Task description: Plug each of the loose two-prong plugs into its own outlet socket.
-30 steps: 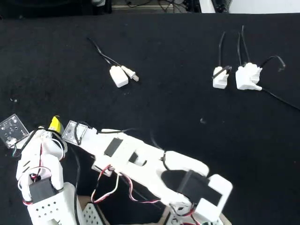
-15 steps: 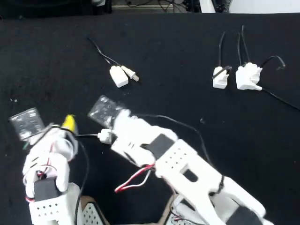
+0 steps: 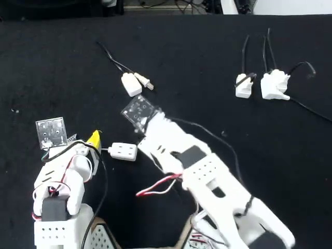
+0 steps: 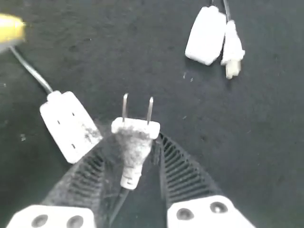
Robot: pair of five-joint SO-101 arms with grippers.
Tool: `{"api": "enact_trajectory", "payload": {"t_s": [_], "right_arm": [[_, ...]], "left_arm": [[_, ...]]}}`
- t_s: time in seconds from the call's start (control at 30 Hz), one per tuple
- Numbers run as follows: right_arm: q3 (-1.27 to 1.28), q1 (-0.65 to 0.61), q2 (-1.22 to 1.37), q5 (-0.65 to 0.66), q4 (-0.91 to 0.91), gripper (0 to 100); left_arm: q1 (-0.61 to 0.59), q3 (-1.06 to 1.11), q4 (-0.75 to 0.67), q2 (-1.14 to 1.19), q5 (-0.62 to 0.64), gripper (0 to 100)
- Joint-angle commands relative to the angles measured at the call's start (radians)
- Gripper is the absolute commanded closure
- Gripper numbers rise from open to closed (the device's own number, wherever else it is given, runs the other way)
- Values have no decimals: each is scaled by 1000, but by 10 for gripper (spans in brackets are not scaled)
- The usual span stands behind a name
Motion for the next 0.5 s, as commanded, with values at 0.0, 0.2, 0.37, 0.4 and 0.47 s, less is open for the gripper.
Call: {"api": "enact_trajectory", "payload": {"t_s": [0.0, 0.2, 0.37, 0.4, 0.47], "right_arm": [[-133, 20, 163, 11, -28, 988], [-380, 26, 521, -64, -12, 986], [-547, 26, 667, -80, 143, 895], [-568, 26, 685, -75, 167, 875], [-590, 26, 716, -74, 195, 864]], "left_arm": [[13, -50, 5, 3, -9, 790], [15, -28, 5, -3, -9, 790], [15, -28, 5, -3, -9, 790], [15, -28, 5, -3, -9, 790], [15, -28, 5, -3, -9, 790]]}}
